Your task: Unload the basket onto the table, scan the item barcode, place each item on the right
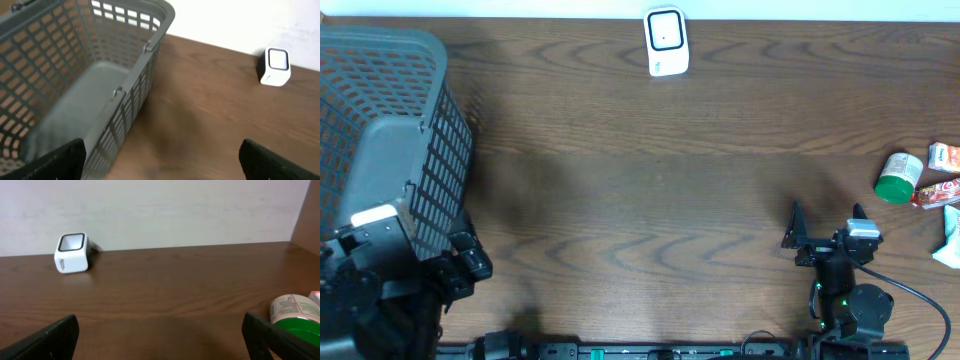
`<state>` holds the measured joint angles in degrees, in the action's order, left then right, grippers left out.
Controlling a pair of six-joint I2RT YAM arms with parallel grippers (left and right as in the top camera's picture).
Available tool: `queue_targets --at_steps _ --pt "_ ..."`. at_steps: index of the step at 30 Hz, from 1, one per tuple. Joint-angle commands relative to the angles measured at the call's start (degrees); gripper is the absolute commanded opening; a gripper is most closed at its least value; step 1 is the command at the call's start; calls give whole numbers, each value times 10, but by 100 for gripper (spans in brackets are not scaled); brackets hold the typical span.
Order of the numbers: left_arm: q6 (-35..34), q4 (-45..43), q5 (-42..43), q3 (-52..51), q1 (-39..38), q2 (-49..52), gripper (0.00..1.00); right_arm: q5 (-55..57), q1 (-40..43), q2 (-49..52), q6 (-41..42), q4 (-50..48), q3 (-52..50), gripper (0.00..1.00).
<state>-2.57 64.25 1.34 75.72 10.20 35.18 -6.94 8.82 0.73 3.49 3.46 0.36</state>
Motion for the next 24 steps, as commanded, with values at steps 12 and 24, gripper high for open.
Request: queue_targets --at_steps 12,24 --pt "-19 -342 -3 -438 -81 -257 98 5 -4 -3 7 3 0 99" --pt "-24 -577 -5 -648 -87 -269 98 5 -4 -3 7 3 0 99"
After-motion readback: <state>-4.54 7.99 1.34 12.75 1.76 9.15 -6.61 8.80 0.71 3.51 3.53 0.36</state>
